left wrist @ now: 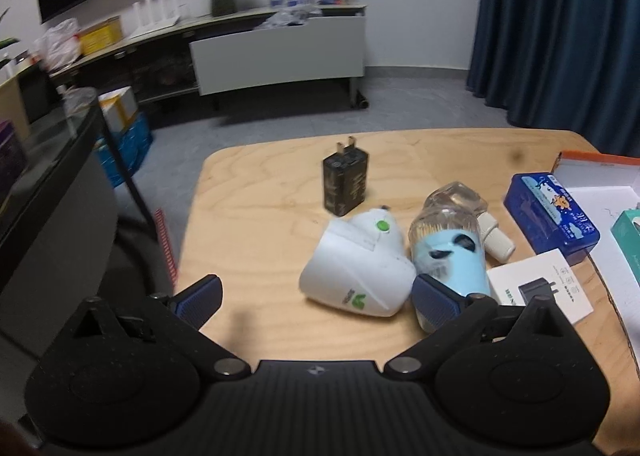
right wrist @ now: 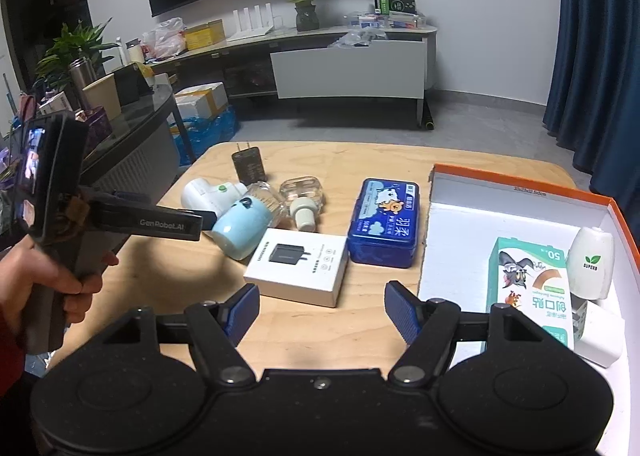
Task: Organize rigid objects
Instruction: 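Close the left tool on the white SUPERB device while the right tool approaches the UGREEN charger box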
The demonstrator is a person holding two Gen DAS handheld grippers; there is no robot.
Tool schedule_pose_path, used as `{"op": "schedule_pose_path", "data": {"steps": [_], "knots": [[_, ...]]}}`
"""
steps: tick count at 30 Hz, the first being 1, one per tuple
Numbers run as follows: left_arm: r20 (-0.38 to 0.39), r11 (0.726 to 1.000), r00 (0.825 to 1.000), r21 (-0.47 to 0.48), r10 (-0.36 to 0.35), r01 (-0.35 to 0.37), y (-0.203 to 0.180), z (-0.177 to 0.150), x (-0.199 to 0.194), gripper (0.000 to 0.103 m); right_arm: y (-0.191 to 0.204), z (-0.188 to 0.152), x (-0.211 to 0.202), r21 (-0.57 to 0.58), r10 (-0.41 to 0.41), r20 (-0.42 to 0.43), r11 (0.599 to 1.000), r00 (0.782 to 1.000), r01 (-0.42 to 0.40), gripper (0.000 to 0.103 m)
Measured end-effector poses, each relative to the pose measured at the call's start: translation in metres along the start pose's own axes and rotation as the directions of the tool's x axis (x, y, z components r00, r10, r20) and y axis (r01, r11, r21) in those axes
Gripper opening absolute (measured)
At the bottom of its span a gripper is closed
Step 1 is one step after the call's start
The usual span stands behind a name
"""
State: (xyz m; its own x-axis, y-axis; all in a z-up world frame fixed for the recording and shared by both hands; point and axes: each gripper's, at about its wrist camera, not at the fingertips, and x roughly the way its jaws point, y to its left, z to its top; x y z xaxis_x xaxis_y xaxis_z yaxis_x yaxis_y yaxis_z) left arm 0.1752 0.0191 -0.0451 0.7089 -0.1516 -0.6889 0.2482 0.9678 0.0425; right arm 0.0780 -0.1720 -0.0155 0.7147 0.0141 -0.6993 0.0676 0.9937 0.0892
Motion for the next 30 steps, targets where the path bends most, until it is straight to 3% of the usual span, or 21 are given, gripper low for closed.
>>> {"op": "schedule_pose_path", "data": {"steps": [5,11,15,16,24,30], "knots": [[0.026,0.998,1.000,0.061,0.005,-0.007,-0.007,0.002,0.013,0.103,0.000,0.002,0.010,0.007,-0.004,-0.017,1.000,1.000,0.004,0.082],[0.061,0.999,0.998,0.035,-0.011,0.009,-0.004,0.002,0.021,0.101,0.006,0.006,0.026,0.023,0.019,-0.038,1.000,0.999,-0.018,0.082],[0.050,0.997,0.996,0.019,-0.077,0.076,-0.002,0.000,0.027,0.079,0.011,0.010,0.039,0.050,0.045,-0.052,0.998,0.998,-0.042,0.083],[0.043,0.995,0.994,0.008,-0.099,0.099,-0.001,0.002,0.027,0.067,0.014,0.011,0.042,0.051,0.043,-0.055,0.998,0.998,-0.041,0.083],[0.037,0.991,0.994,-0.079,-0.106,0.109,0.006,0.010,0.018,0.067,0.026,0.018,0.066,0.091,0.025,-0.058,0.996,0.998,-0.020,0.089],[0.046,0.987,0.994,-0.119,-0.100,0.105,0.010,0.012,0.012,0.067,0.045,0.023,0.083,0.045,-0.083,-0.058,0.995,0.995,0.086,0.092]]}}
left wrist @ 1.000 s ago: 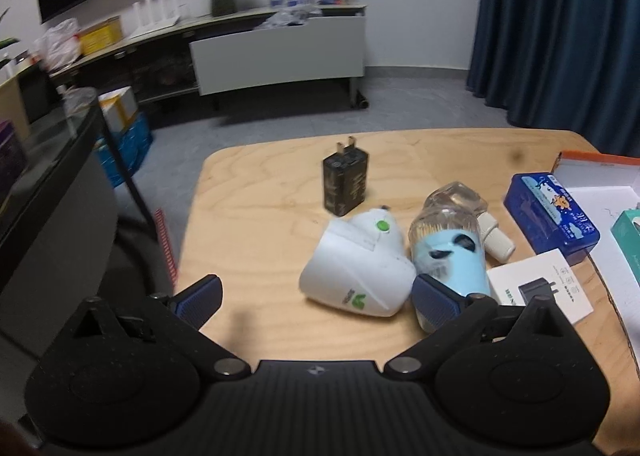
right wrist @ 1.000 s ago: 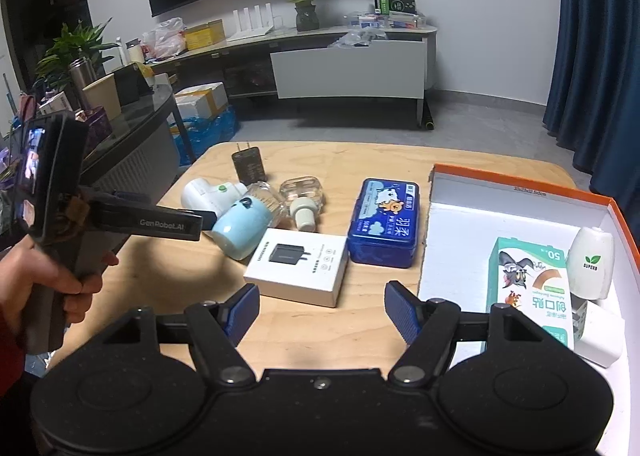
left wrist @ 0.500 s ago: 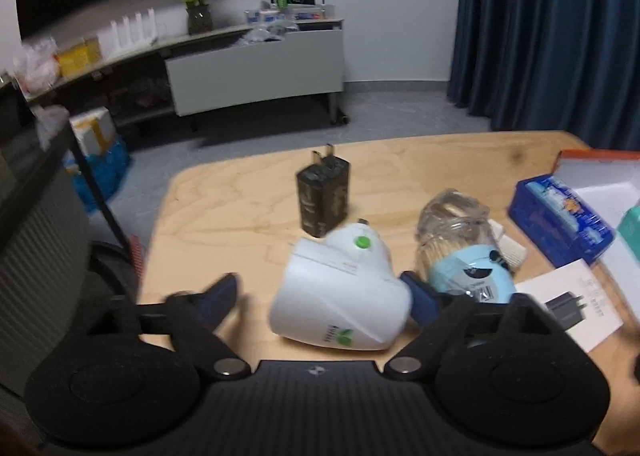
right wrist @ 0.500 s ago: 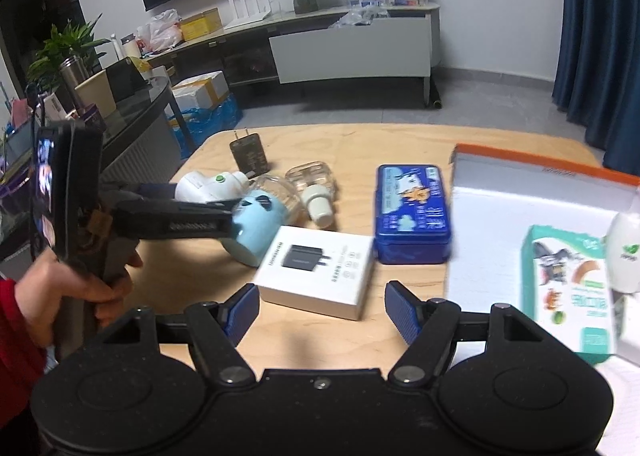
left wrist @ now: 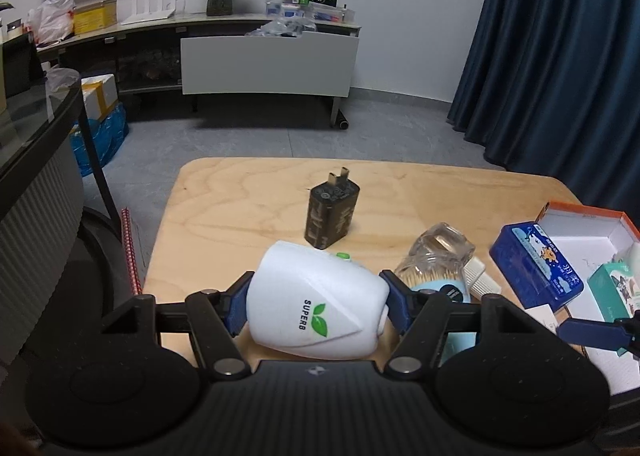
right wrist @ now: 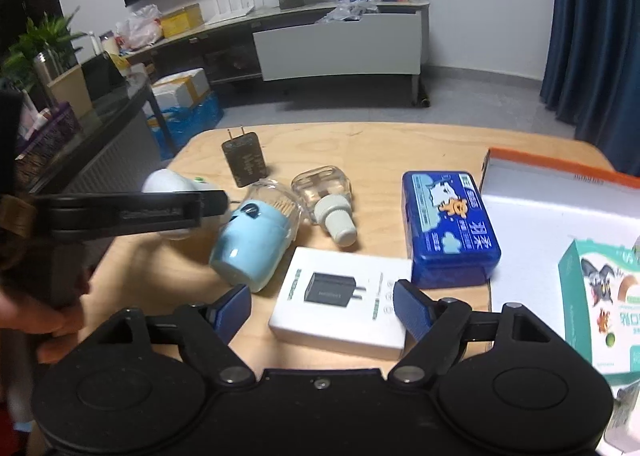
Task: Organize rigid objects
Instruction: 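Close the left tool on the white SUPERB device while the right tool approaches the UGREEN charger box, then close the right tool on the white UGREEN charger box and lift it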
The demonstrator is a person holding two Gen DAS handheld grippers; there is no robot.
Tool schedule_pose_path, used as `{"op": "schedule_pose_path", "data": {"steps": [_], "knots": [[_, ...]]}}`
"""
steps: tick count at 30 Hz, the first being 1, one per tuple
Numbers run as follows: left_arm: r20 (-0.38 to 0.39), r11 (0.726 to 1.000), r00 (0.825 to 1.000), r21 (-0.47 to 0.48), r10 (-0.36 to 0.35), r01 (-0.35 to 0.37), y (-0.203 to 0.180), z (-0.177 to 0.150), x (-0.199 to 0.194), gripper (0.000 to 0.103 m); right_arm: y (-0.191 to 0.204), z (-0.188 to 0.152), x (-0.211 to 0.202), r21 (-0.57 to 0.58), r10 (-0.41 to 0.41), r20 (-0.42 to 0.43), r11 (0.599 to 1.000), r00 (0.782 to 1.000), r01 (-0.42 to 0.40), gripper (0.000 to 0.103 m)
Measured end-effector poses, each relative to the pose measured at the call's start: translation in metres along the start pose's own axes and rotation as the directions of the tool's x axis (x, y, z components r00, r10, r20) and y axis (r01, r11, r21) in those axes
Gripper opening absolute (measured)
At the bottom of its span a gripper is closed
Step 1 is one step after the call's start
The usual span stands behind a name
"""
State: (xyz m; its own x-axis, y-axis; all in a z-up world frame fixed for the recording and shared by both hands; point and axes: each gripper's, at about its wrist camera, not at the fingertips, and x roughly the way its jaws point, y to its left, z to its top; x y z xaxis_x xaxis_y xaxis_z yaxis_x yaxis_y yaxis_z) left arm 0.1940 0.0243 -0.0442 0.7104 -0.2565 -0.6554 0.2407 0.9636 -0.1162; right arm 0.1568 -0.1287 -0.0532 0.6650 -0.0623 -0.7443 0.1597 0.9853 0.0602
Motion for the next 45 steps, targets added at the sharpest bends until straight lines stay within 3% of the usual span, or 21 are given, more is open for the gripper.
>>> {"op": "schedule_pose_path", "data": {"steps": [5,10,14,17,20,22,25,34,37,45], "knots": [[0.007,0.999,1.000,-0.047,-0.007,0.007,0.008,0.005,-0.004,0.066,0.004,-0.001,-0.002,0.030,0.015,-0.005,0.999,1.000,-0.015,0.092],[0.019,0.997,1.000,-0.070,-0.017,0.019,0.009,0.006,-0.009,0.066,0.012,-0.006,0.001,-0.006,-0.039,0.018,0.999,0.999,0.040,0.094],[0.029,0.997,0.999,-0.072,-0.023,0.025,0.009,0.006,-0.013,0.066,0.012,-0.012,-0.012,0.052,-0.018,0.038,0.999,0.999,0.016,0.093],[0.031,0.996,0.999,-0.081,-0.028,0.031,0.010,0.006,-0.014,0.066,0.011,-0.016,-0.007,0.025,-0.091,0.036,0.996,0.995,0.090,0.093],[0.037,0.996,0.999,-0.081,-0.028,0.031,0.010,0.006,-0.015,0.066,0.005,-0.012,-0.003,0.052,-0.053,0.039,0.997,0.998,0.051,0.094],[0.037,0.996,0.999,-0.084,-0.028,0.031,0.009,0.007,-0.015,0.066,0.006,-0.007,0.011,0.028,-0.057,-0.008,0.998,0.998,0.058,0.094],[0.041,0.996,0.999,-0.081,-0.030,0.033,0.010,0.007,-0.016,0.066,0.002,-0.003,0.026,0.060,0.013,-0.033,0.998,0.999,-0.011,0.095],[0.049,0.997,0.999,-0.080,-0.008,0.012,0.009,0.008,-0.018,0.066,0.017,0.007,0.046,-0.089,-0.018,-0.006,0.996,1.000,0.018,0.094],[0.056,0.997,0.998,-0.075,-0.007,0.012,0.008,0.008,-0.021,0.067,0.009,0.005,0.038,-0.049,-0.005,0.009,0.999,1.000,0.006,0.092],[0.080,0.998,0.997,-0.060,-0.001,0.006,0.001,0.004,-0.041,0.066,0.012,-0.007,-0.018,-0.087,0.045,0.065,0.995,0.997,-0.039,0.092]]}}
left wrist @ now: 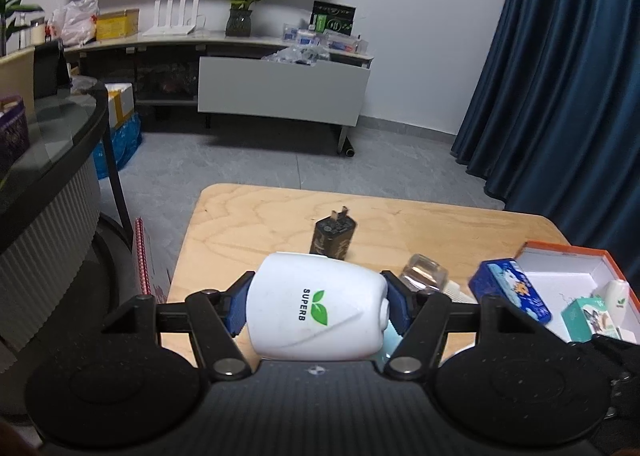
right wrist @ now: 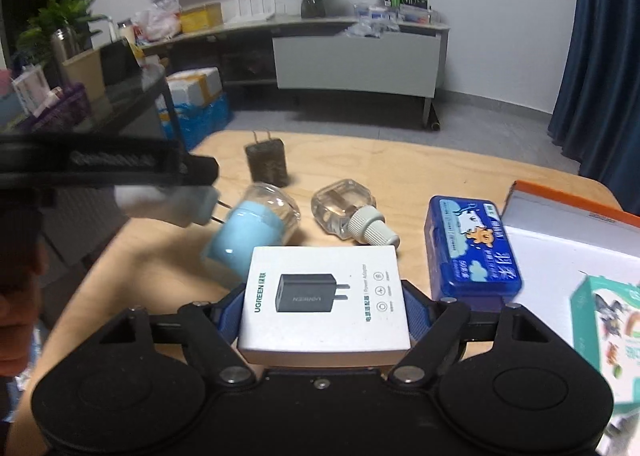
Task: Organize rigid objects
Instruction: 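Close the right tool on the white UGREEN charger box and lift it, then carry the SUPERB device and charger box with both tools over the orange-rimmed box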
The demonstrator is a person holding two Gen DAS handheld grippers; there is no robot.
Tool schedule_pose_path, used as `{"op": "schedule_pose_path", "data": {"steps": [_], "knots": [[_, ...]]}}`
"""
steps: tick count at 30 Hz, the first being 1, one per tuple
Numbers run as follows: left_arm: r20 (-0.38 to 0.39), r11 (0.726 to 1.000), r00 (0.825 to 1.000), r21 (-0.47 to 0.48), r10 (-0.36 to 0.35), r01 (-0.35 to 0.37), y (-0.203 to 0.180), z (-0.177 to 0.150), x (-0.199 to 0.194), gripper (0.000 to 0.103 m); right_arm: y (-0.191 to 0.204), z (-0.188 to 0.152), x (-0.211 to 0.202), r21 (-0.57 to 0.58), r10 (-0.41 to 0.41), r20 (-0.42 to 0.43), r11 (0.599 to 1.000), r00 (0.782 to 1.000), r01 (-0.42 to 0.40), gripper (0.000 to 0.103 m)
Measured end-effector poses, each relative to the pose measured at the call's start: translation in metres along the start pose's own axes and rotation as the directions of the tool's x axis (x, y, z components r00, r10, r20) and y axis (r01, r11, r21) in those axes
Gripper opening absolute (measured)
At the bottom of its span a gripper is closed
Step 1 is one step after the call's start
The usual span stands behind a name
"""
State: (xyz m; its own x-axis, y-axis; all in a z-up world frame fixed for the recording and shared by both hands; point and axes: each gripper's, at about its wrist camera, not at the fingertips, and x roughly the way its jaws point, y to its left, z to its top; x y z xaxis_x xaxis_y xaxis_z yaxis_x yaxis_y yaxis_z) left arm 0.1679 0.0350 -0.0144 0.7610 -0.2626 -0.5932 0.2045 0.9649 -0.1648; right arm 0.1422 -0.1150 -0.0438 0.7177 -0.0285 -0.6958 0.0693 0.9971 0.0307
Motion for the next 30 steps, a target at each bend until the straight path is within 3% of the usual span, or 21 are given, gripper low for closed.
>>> {"op": "schedule_pose_path", "data": {"steps": [5,8,14,30], "knots": [[0.032,0.999,0.999,-0.036,0.029,-0.028,-0.008,-0.007,-0.032,0.066,-0.008,-0.010,-0.045,-0.020,0.002,0.042,1.000,0.999,-0.001,0.092],[0.017,0.996,1.000,-0.087,0.026,-0.025,-0.013,-0.022,-0.054,0.066,-0.013,-0.018,-0.061,-0.008,0.002,0.033,1.000,0.999,-0.002,0.092],[-0.004,0.993,0.998,-0.100,0.069,-0.069,-0.024,-0.046,-0.092,0.066,-0.017,-0.031,-0.091,0.008,0.025,0.045,1.000,0.999,-0.025,0.092],[-0.006,0.996,0.998,-0.069,0.059,-0.059,-0.049,-0.064,-0.120,0.066,-0.038,-0.053,-0.134,0.027,0.026,0.066,0.999,0.998,-0.028,0.092]]}}
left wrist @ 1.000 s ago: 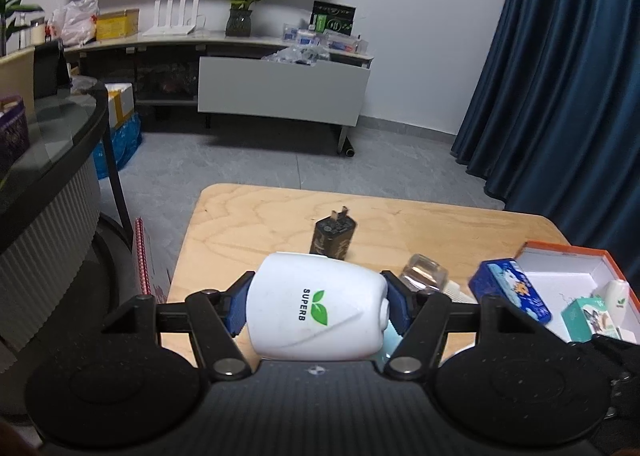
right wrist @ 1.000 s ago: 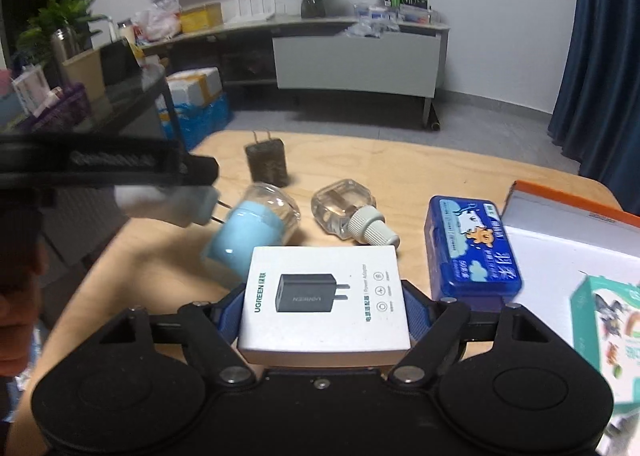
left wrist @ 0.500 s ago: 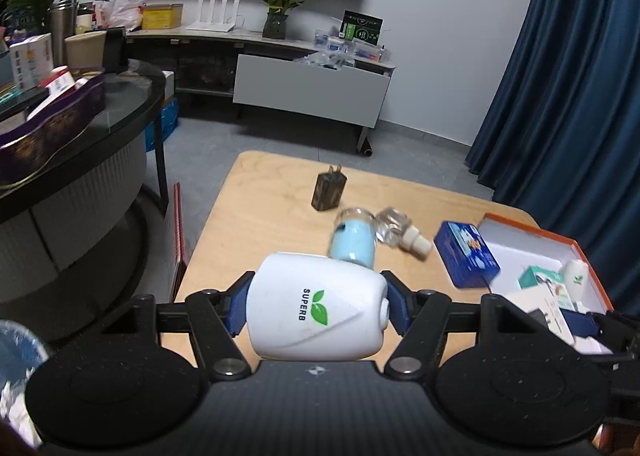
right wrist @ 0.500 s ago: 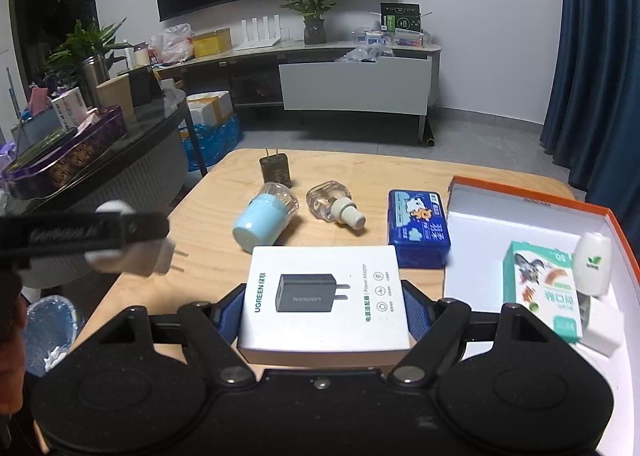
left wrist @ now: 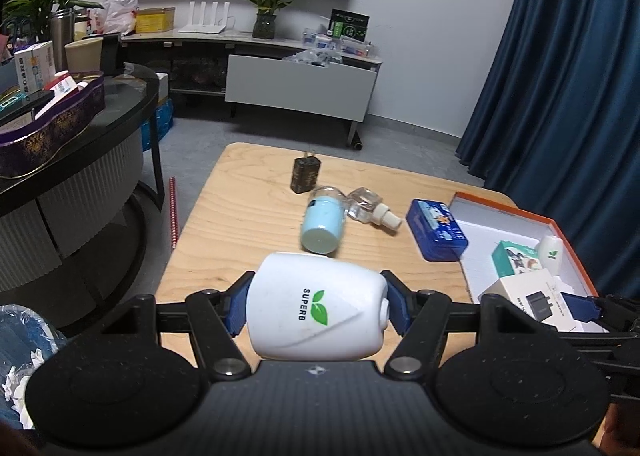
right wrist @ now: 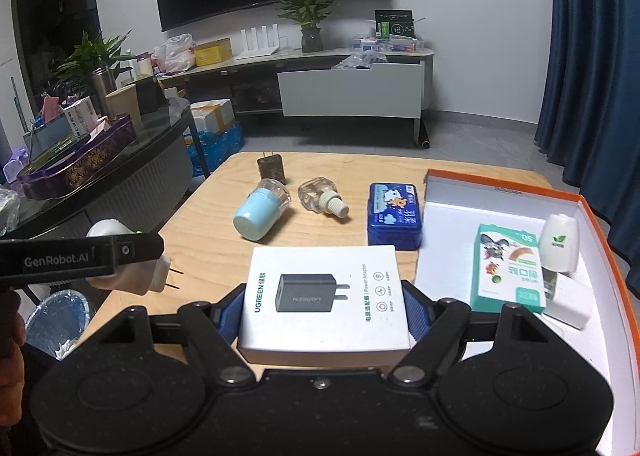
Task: Organize rigid objects
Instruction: 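Carry the SUPERB device and charger box with both tools over the orange-rimmed box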
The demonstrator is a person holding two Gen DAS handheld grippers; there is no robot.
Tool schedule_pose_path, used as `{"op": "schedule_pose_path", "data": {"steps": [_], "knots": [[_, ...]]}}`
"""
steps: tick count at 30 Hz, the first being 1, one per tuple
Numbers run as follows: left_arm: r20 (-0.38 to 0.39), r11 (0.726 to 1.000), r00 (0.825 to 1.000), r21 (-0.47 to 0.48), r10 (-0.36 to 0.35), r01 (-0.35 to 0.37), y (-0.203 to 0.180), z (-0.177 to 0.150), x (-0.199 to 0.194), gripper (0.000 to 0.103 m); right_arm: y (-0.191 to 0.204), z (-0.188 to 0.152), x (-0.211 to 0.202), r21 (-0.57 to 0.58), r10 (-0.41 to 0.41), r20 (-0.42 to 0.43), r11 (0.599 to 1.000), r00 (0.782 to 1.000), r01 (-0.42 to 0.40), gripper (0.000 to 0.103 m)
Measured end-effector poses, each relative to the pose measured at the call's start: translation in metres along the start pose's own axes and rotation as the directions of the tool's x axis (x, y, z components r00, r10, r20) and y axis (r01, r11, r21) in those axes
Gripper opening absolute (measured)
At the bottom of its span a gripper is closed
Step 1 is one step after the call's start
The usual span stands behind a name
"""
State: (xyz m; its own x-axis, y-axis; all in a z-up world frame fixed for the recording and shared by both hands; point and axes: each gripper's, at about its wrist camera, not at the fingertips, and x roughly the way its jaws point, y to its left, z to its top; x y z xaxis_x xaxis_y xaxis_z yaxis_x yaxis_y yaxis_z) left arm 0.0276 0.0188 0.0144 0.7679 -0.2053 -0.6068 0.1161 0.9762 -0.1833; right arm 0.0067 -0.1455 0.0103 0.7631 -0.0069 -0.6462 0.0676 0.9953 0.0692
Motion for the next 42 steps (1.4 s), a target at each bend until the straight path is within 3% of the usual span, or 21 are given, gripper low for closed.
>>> {"op": "schedule_pose_path", "data": {"steps": [42], "knots": [[-0.014,0.984,0.990,0.112,-0.138,0.139,-0.074,-0.010,-0.009,0.066,-0.078,-0.014,-0.062,0.128,-0.141,0.078,0.983,0.987,0.130,0.092]]}}
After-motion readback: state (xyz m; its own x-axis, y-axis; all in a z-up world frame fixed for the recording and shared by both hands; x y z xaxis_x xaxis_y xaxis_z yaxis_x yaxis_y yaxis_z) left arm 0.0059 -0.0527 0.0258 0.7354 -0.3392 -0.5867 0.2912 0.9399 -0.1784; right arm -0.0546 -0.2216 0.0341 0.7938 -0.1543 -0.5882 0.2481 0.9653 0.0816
